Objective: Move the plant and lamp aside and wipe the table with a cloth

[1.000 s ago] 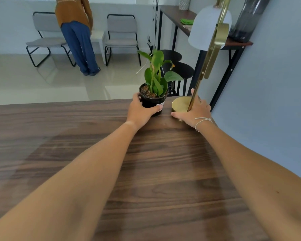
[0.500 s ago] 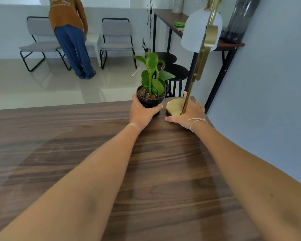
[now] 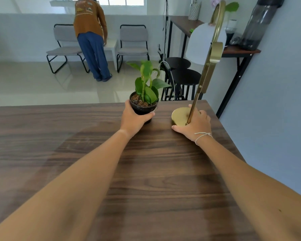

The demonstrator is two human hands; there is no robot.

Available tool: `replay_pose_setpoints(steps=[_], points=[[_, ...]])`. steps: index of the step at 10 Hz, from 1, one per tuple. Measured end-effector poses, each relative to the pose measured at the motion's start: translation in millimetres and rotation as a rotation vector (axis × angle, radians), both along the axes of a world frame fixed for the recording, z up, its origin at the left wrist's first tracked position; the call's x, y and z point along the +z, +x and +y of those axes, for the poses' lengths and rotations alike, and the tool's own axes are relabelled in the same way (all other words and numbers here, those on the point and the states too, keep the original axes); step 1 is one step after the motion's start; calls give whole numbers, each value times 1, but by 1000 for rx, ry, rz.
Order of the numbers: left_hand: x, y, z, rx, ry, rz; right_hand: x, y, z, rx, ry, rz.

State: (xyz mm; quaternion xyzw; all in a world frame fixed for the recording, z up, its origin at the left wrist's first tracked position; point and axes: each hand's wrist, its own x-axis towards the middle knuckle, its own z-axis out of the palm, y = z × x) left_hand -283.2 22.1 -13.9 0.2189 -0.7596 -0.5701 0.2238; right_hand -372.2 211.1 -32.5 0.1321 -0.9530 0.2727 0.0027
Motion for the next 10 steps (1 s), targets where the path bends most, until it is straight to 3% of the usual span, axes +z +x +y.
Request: replay_pose_setpoints(steps=[4,10], points=[[-6,91,-13,135,-32,-35,-1,74,-8,180,-62,21],[-14,138,-7,145,8,-48,7,102,0,254,-15,-38]])
